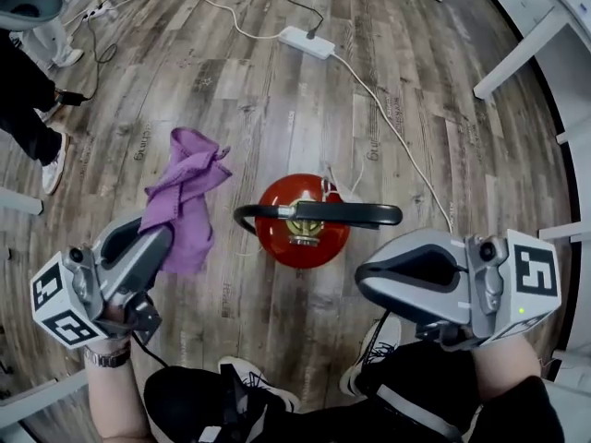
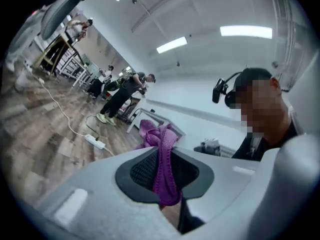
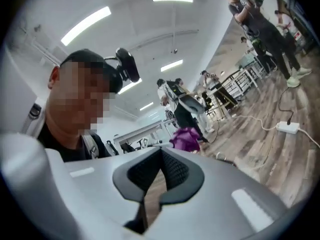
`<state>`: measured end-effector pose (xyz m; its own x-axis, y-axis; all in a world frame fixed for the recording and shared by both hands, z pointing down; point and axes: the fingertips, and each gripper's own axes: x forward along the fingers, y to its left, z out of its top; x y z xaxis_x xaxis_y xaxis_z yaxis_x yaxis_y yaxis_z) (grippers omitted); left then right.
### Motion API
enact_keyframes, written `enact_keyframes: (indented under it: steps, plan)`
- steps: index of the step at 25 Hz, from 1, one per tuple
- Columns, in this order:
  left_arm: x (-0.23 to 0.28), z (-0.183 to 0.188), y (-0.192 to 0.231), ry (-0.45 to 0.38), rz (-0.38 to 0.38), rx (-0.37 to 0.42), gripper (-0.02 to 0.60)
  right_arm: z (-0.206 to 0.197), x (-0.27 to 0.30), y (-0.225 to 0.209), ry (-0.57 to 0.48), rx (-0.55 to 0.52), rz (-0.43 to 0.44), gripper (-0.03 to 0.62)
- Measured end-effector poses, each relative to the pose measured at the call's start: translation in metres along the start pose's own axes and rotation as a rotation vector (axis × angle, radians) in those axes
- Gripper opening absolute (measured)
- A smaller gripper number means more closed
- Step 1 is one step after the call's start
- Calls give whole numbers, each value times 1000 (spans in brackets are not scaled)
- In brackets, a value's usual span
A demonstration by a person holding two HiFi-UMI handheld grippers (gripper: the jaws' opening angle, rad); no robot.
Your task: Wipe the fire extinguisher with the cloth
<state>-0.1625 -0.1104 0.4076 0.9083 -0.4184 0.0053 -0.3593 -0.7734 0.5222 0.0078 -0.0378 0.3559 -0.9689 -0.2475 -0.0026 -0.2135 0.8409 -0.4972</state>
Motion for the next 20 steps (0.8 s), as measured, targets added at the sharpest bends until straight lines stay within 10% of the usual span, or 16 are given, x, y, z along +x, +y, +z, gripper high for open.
enact_keyframes:
  steps: [3, 10, 16, 20]
  plan:
    - [2, -7, 14, 163, 101, 154, 46, 33, -28, -11, -136, 20, -24, 5]
    - [55, -27, -17, 322, -42, 290, 48, 33, -107, -111, -310, 147, -250, 5]
    - [93, -37, -48, 418, -142, 412, 48, -23, -131, -179, -143, 203, -563, 5]
    - [108, -49, -61, 532, -184, 478, 48, -36, -123, -183, -70, 212, -578, 5]
